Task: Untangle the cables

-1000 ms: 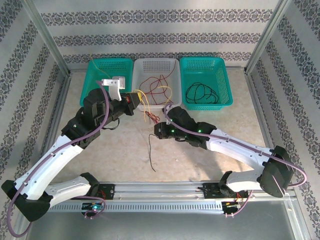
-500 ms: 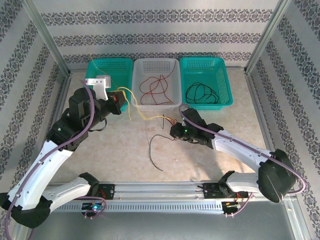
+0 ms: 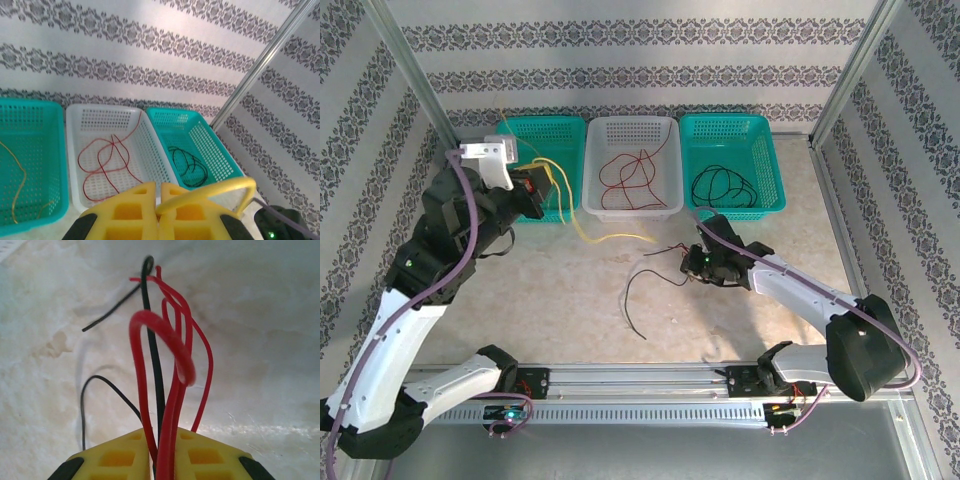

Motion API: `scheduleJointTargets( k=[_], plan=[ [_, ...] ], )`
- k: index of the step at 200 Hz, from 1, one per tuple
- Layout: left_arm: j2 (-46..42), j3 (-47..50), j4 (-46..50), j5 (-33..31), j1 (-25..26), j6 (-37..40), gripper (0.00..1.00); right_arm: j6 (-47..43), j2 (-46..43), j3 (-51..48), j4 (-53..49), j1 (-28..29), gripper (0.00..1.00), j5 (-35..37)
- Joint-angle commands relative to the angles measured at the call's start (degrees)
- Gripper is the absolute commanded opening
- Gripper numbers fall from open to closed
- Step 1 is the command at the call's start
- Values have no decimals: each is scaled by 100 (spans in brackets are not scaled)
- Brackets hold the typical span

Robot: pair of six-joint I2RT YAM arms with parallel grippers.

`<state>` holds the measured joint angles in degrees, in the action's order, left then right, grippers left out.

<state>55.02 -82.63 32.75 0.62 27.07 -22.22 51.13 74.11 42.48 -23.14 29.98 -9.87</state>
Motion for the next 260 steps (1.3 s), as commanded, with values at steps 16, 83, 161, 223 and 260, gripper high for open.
scheduleJointTargets(
  k=[16, 83, 161, 223, 260],
  plan=[
    [-89, -365, 265, -344, -97, 533, 0, 61, 187, -76, -77, -29, 19, -214],
    [32, -223, -51, -30, -112, 224, 0, -669, -835, 1027, -1099, 155, 69, 399],
    [59, 165, -500, 237, -123, -71, 0, -235, -1227, 1864, 394, 584, 80, -630],
    [88, 303, -647, 254, -140, -68, 0, 449, -249, 2061, 1951, 1310, 81, -1614],
    [63, 416, -727, 280, -147, -91, 0, 669, 35, 2144, 2261, 1459, 81, -1481]
  ],
)
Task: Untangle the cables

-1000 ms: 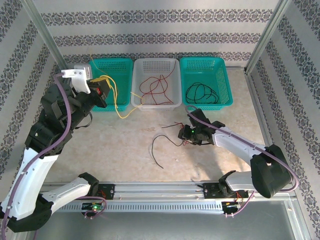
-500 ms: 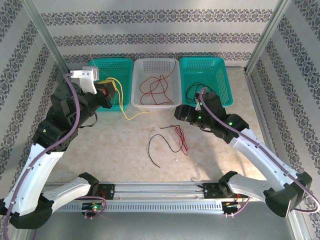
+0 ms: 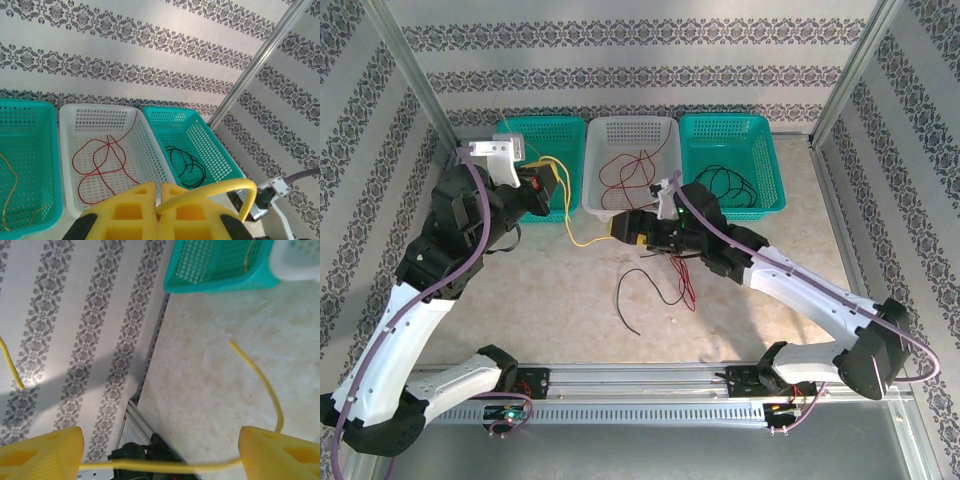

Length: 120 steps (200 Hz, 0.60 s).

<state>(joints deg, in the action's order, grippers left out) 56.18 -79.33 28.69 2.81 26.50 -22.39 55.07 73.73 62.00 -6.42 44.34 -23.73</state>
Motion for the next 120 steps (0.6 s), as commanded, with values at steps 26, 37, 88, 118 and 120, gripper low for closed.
scheduleJointTargets(
  k=[26, 37, 88, 118, 120],
  plan=[
    [92, -67, -62, -221, -138, 80, 0, -149, 124, 513, -179, -64, 80, 301],
    [206, -204, 120, -389, -194, 106, 0, -296, 94, 631, -681, -207, 80, 537],
    [552, -347, 281, -465, -788, -153, 0, -259, -737, 88, -1311, -1276, 80, 591],
    [902, -286, -43, 263, -1352, -590, 0, -360, -1107, -153, -1426, -1468, 80, 588],
    [934, -287, -64, 310, -1381, -615, 0, -366, -1125, -171, -1431, -1471, 80, 595]
  ],
)
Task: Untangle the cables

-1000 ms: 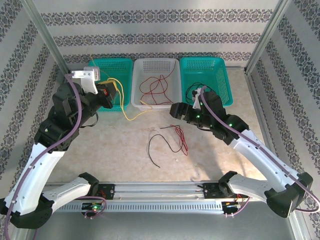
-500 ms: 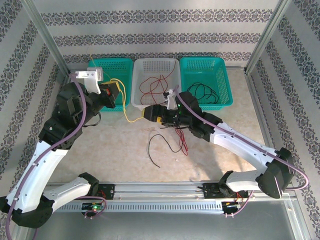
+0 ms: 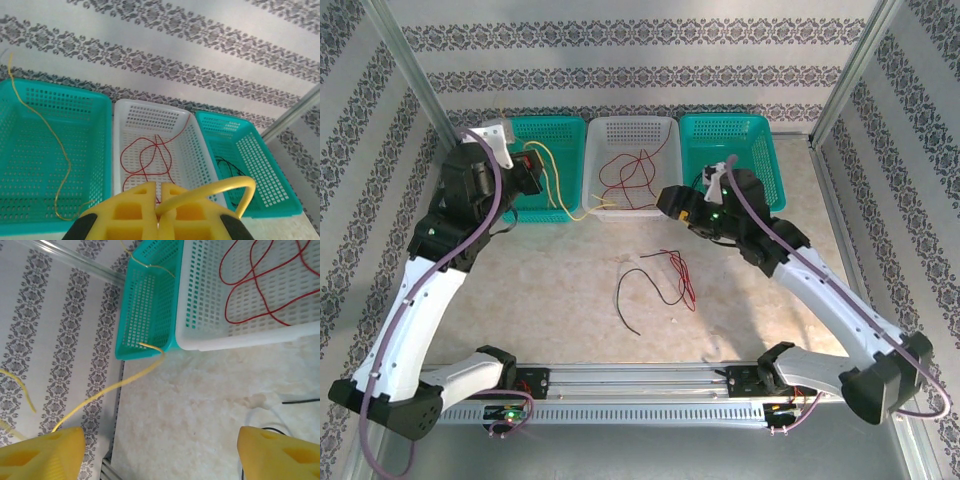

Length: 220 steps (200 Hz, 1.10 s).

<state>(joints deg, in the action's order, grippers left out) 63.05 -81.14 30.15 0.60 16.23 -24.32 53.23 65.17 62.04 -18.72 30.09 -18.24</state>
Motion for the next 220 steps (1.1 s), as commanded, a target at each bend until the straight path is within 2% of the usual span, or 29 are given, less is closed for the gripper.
scheduleJointTargets(
  k=[1, 31, 70, 156, 192, 220],
  plan=[
    [263, -109, -220, 552, -373, -437, 0, -187, -272, -179, -201, -51, 80, 43],
    [717, -232, -484, 870, -751, -612, 0, -199, -343, -316, -202, -69, 80, 23],
    [1248, -605, -510, 790, -1165, -636, 0, -317, -348, -364, -228, -73, 80, 13],
    [2405, -1123, -1628, 49, -2001, -957, 0, -427, -275, -320, -273, -99, 80, -118],
    [2798, -1340, -1932, -330, -2064, -903, 0, -443, -285, -371, -318, -119, 80, -151],
    [3116, -1331, -2107, -854, -2079, -809, 0, -557, -343, -264, -531, -147, 80, -128]
  ],
)
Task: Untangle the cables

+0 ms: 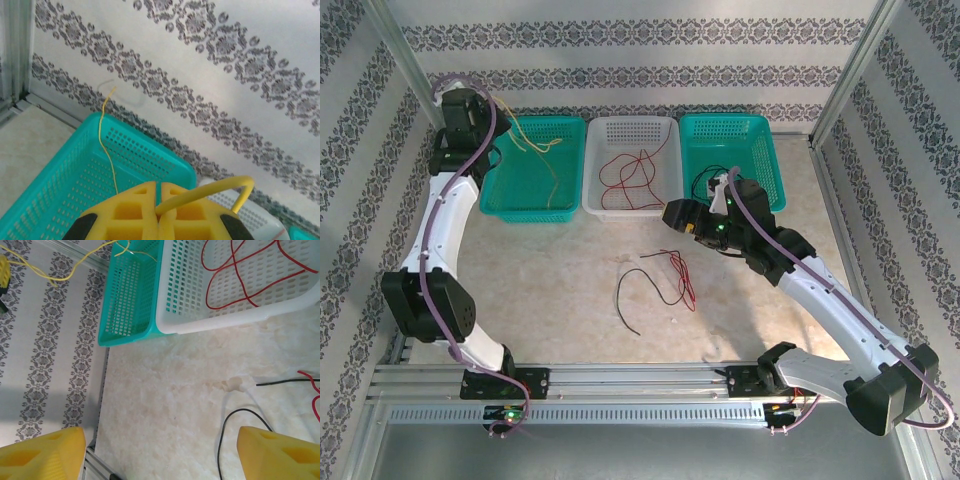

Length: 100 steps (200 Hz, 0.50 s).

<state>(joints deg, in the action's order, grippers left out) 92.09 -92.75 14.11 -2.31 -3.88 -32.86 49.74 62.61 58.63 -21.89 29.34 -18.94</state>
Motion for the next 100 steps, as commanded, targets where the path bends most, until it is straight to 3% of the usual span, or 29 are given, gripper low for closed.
scheduleJointTargets(
  k=[1, 9, 15, 23, 32, 49, 100],
  plan=[
    [225, -163, -513, -562, -64, 40, 0, -217, -94, 82, -226, -71, 80, -53],
    [342, -120, -620, -479, -61, 34, 3, -235, -138, 86, -289, -85, 80, -40],
    [449, -99, -702, -351, -60, 25, 17, -253, -156, 71, -319, -107, 80, -40],
    [599, -74, -697, -125, -58, -81, 46, -270, -174, 59, -348, -134, 80, -57],
    [764, 34, -798, 231, -48, -165, 59, -282, -179, 51, -376, -163, 80, -66],
    [931, 345, -885, 412, -8, -225, 70, -273, -157, 52, -378, -201, 80, -99],
    [558, 695, 191, 42, 34, -146, 76, -308, -48, 173, -386, -218, 79, -152]
  ],
)
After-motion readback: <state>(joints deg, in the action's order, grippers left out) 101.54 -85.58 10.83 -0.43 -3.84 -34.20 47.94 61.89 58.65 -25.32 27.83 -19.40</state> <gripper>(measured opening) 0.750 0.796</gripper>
